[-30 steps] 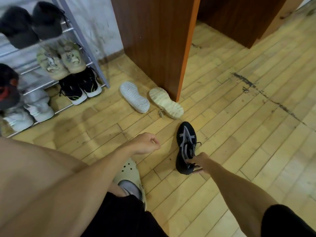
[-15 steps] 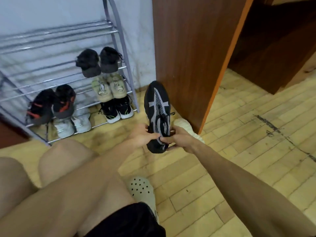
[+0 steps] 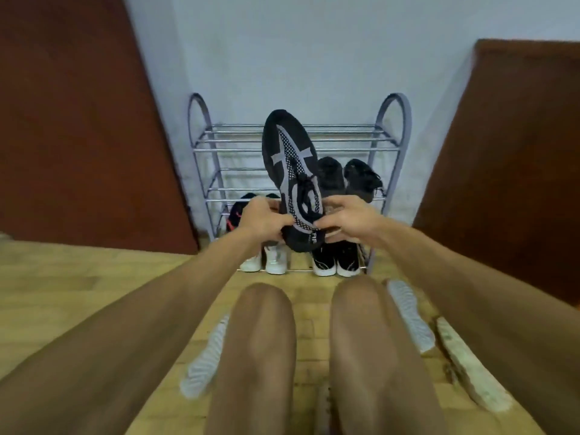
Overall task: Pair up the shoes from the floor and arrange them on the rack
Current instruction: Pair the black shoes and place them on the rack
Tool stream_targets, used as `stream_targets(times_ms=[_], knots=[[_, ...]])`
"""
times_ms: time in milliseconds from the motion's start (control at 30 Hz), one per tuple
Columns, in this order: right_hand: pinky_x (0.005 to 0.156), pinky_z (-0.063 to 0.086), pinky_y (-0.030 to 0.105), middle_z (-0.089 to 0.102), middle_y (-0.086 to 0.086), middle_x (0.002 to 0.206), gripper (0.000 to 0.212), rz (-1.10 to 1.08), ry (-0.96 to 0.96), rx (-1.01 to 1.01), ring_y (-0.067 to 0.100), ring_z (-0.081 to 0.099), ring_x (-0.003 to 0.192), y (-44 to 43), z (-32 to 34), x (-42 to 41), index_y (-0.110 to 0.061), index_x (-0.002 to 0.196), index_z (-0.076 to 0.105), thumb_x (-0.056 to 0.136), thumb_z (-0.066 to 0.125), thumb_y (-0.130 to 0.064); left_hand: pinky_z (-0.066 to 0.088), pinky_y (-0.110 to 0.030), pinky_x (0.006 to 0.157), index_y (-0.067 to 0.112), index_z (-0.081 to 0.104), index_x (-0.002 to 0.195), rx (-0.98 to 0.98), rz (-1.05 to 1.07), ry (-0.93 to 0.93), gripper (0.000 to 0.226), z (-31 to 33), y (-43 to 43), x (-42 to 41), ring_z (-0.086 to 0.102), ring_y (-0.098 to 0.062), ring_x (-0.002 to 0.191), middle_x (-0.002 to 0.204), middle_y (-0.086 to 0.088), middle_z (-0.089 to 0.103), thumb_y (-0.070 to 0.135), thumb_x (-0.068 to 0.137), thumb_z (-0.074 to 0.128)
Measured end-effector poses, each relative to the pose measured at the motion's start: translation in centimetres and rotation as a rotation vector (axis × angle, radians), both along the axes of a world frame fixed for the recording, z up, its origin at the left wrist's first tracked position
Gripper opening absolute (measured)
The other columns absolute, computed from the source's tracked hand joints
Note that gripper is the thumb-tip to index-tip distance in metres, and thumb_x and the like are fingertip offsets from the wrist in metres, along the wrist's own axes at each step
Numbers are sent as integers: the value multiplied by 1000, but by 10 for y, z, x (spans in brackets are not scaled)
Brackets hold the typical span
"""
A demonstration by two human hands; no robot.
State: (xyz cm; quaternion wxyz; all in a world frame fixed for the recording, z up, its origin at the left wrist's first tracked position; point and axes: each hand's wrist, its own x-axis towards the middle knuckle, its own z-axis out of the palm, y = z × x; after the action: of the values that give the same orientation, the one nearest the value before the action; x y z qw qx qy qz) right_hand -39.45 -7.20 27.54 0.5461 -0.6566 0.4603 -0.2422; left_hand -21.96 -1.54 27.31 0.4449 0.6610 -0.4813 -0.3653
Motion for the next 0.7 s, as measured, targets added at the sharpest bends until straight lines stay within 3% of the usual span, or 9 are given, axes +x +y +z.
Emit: stream_targets(times_ms=[100, 233, 367, 467, 600, 700], knots=[[79, 61, 46, 70, 9, 113, 41, 56, 61, -15, 27, 72, 95, -2, -1, 63, -13, 116, 62, 80, 72, 3, 60, -42, 74, 0, 66, 102, 12, 66, 62, 23, -3, 12, 46, 69, -27, 90, 98, -12, 70, -3, 79, 66], [62, 61, 30, 71, 9, 110, 28, 107, 132, -17, 19, 70, 84, -3, -29, 136, -16, 98, 63, 78, 74, 1, 59, -36, 73, 7, 64, 96, 60, 164, 159, 19, -33, 23, 106, 67, -25, 90, 100, -11, 69, -4, 80, 67], [77, 61, 44, 72, 12, 107, 35, 131, 233, 21, 29, 71, 91, -8, -75, 198, -5, 112, 66, 78, 76, -4, 56, -31, 70, 6, 65, 107, 137, 244, 275, 26, -83, 28, 159, 66, -20, 85, 100, -8, 69, 6, 81, 70], [77, 62, 42, 74, 13, 103, 35, 162, 289, 85, 29, 73, 86, -8, -112, 235, -7, 113, 67, 78, 76, -7, 53, -33, 81, 9, 62, 110, 221, 281, 348, 28, -125, 37, 192, 64, -19, 87, 101, -7, 69, 12, 83, 67], [76, 62, 43, 74, 14, 101, 32, 197, 342, 154, 29, 72, 89, 5, -163, 278, -9, 107, 70, 75, 76, -8, 50, -32, 84, 10, 60, 121, 357, 284, 333, 40, -184, 57, 236, 62, -19, 99, 110, -4, 67, 25, 85, 65], [79, 61, 46, 74, 16, 102, 30, 230, 403, 198, 32, 72, 89, 16, -200, 305, -6, 105, 69, 75, 75, -5, 47, -31, 88, 10, 52, 132, 499, 272, 177, 56, -226, 76, 275, 57, -21, 111, 124, -5, 60, 35, 85, 64]])
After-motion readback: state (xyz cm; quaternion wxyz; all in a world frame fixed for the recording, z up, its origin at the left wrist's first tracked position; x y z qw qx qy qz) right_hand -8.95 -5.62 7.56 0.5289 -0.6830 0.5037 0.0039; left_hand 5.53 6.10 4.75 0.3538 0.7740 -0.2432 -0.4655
